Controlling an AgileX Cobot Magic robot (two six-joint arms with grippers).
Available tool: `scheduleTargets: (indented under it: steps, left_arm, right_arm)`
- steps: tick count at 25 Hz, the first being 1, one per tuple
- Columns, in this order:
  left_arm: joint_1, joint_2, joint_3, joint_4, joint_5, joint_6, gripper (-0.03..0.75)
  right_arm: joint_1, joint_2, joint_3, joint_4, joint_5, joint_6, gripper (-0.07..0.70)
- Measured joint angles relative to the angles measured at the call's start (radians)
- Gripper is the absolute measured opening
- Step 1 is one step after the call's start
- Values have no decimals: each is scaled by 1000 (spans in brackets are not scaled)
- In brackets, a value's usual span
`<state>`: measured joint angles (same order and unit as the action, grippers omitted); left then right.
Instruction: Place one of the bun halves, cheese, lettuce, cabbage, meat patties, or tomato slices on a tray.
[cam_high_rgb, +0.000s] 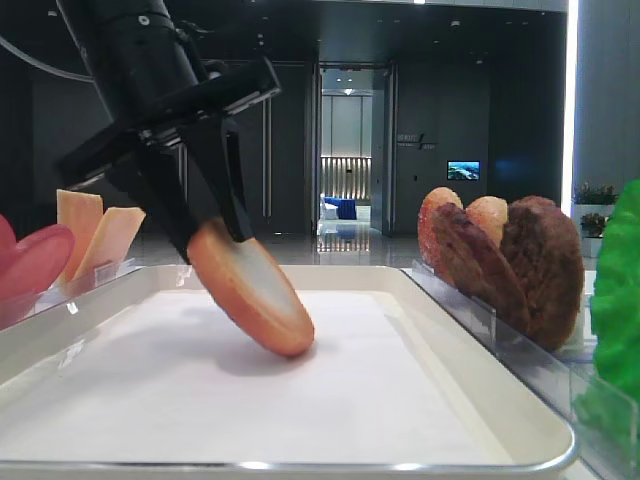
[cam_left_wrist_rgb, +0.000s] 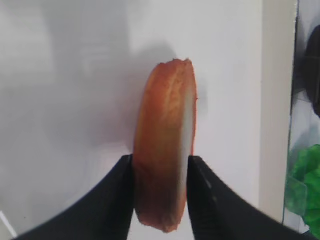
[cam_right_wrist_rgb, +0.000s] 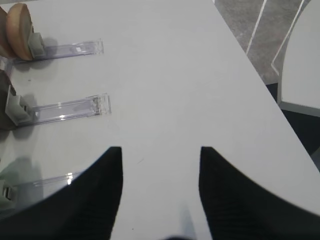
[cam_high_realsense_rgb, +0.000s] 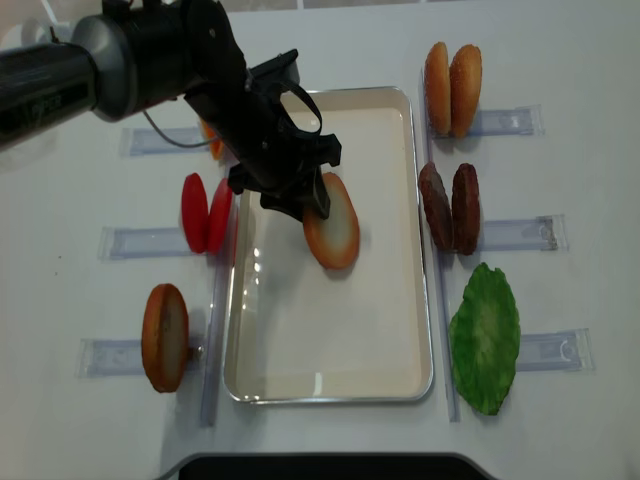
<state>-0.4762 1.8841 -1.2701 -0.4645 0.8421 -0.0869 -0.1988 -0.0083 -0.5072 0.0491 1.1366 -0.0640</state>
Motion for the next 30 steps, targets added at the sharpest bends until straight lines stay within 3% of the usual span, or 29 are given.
scheduleTargets:
  steps: [5,14,21,30]
  left_arm:
    - [0,0,0,68,46,-54,329]
    - [0,-45,-12,106,70,-88,343]
    - [0,-81,-97,184,191,-150,348]
    - [0,-144,-291,343,372,-230,365]
  right_arm:
    - [0,0,0,0,0,0,340]
    - [0,0,0,0,0,0,340]
    - [0,0,0,0,0,0,340]
    - [0,0,0,0,0,0,340]
